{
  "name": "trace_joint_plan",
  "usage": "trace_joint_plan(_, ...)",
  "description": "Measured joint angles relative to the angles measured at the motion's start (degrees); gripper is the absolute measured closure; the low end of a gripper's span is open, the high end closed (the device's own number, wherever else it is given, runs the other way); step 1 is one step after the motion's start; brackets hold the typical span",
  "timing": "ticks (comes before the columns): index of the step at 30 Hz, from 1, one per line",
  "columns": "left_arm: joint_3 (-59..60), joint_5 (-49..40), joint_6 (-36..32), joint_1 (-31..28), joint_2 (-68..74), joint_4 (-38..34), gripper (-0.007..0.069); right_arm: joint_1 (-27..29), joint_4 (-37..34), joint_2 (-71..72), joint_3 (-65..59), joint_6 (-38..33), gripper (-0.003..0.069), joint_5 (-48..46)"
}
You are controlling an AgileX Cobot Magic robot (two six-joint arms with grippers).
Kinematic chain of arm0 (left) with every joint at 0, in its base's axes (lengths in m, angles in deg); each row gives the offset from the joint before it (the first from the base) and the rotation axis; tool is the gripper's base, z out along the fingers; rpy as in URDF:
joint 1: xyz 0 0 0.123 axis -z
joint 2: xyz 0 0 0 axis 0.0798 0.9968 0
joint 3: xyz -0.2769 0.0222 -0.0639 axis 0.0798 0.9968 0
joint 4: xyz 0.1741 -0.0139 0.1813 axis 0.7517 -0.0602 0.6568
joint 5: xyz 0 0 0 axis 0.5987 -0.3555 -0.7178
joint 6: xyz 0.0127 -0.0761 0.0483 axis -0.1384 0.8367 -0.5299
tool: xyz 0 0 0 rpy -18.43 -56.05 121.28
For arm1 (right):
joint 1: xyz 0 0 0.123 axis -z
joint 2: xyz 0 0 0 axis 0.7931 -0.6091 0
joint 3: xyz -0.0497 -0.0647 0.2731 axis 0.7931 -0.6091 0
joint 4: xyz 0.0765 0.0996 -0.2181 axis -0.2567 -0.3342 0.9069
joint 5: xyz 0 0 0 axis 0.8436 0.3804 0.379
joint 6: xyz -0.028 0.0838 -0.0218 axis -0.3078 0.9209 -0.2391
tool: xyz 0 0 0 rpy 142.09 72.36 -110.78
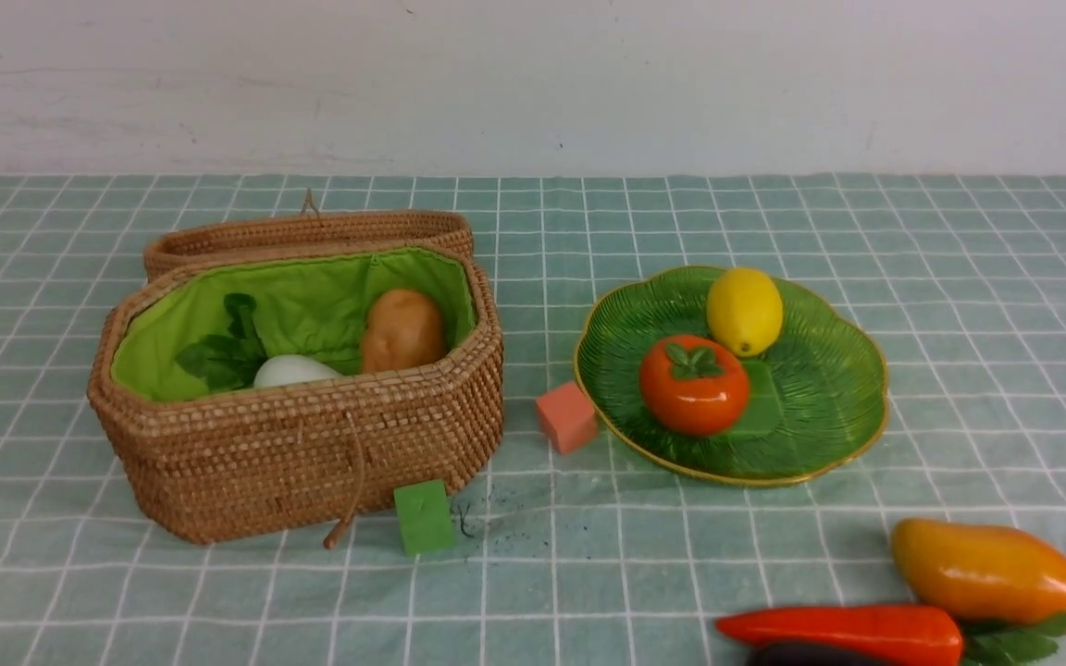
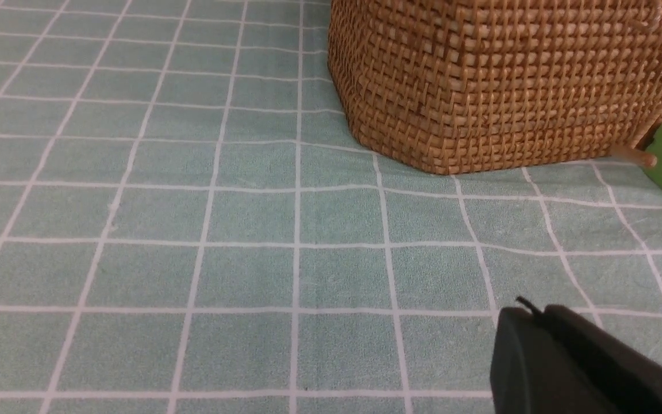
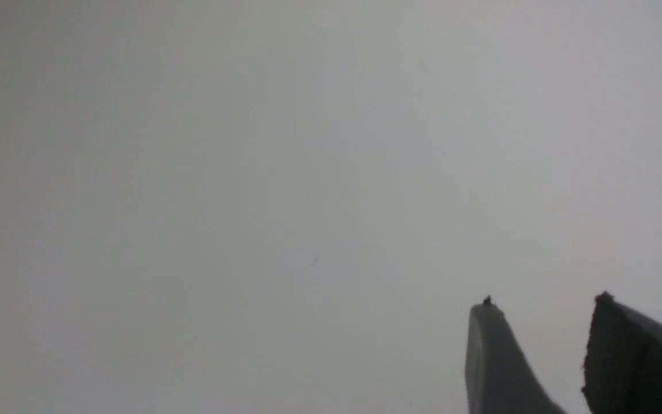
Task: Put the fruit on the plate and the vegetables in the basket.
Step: Grab an eggplant with your right arm and place it in the basket on the left.
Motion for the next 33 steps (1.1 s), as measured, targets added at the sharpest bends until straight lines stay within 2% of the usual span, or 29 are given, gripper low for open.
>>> trace_joint_plan(3, 0.0, 0.0, 0.0, 0.0, 0.0, 0.0, 0.0606, 0.0, 2.2, -8.6, 11.5, -0.4, 0.0417, -14.0)
trace_joint_plan(5, 0.0, 0.0, 0.0, 0.0, 0.0, 0.0, 0.0606, 0.0, 3.2, -15.7, 17.1, -3.5, 0.0417, -25.5)
trace_joint_plan(7, 0.0, 0.0, 0.0, 0.0, 0.0, 0.1, 0.0606, 0.0, 3.8, -23.2, 21.0, -11.5, 0.0417, -36.3)
trace_joint_plan(9, 0.0, 0.0, 0.0, 0.0, 0.0, 0.1, 0.0606, 0.0, 3.2, -28.2, 21.7, -19.2, 0.0417, -41.8)
trace_joint_plan(10, 0.0, 0.0, 0.0, 0.0, 0.0, 0.1, 0.0606, 0.0, 3.2, -29.4, 21.7, -20.2, 0.0417, -42.3)
trace_joint_plan(11, 0.0, 0.0, 0.0, 0.0, 0.0, 0.1, 0.0604, 0.0, -0.7, -34.1, 21.3, -29.2, 0.0417, -46.4)
trace_joint_plan(12, 0.0, 0.0, 0.0, 0.0, 0.0, 0.1, 0.0603, 0.0, -2.2, -35.2, 21.1, -31.2, 0.0417, -47.1)
trace_joint_plan(14, 0.0, 0.0, 0.0, 0.0, 0.0, 0.1, 0.06, -0.1, -16.2, -43.3, 19.4, -45.7, 0.0417, -51.2)
trace_joint_plan(16, 0.0, 0.0, 0.0, 0.0, 0.0, 0.1, 0.0596, -1.1, -24.0, -48.0, 18.9, -56.3, 0.0417, -54.9)
trace_joint_plan(17, 0.0, 0.0, 0.0, 0.0, 0.0, 0.1, 0.0596, -2.1, -27.8, -50.8, 18.9, -60.4, 0.0416, -56.4)
trace_joint_plan(18, 0.0, 0.0, 0.0, 0.0, 0.0, 0.1, 0.0595, -2.4, -28.5, -51.3, 18.9, -62.2, 0.0414, -57.0)
trace_joint_plan(20, 0.0, 0.0, 0.0, 0.0, 0.0, 0.1, 0.0593, -7.5, -32.8, -57.5, 18.9, -70.2, 0.0388, -58.2)
trace_joint_plan(24, 0.0, 0.0, 0.0, 0.0, 0.0, 0.1, 0.0587, -16.4, -29.4, -62.5, 19.0, -72.9, 0.0293, -55.1)
trace_joint_plan(25, 0.0, 0.0, 0.0, 0.0, 0.0, 0.1, 0.0586, -20.2, -26.7, -63.8, 19.0, -72.5, 0.0242, -53.0)
trace_joint_plan(29, 0.0, 0.0, 0.0, 0.0, 0.0, 0.1, 0.0585, -28.9, -14.8, -68.3, 19.1, -67.0, 0.0102, -46.3)
trace_joint_plan(30, 0.0, 0.0, 0.0, 0.0, 0.0, 0.1, 0.0585, -29.2, -14.1, -68.6, 19.1, -66.2, 0.0088, -45.6)
trace_joint_plan(32, 0.0, 0.0, 0.0, 0.0, 0.0, 0.1, 0.0583, -32.9, -4.7, -72.8, 19.1, -61.6, 0.0015, -42.0)
trace_joint_plan(33, 0.0, 0.0, 0.0, 0.0, 0.0, 0.1, 0.0583, -33.5, -2.6, -74.1, 19.1, -60.4, 0.0, -41.0)
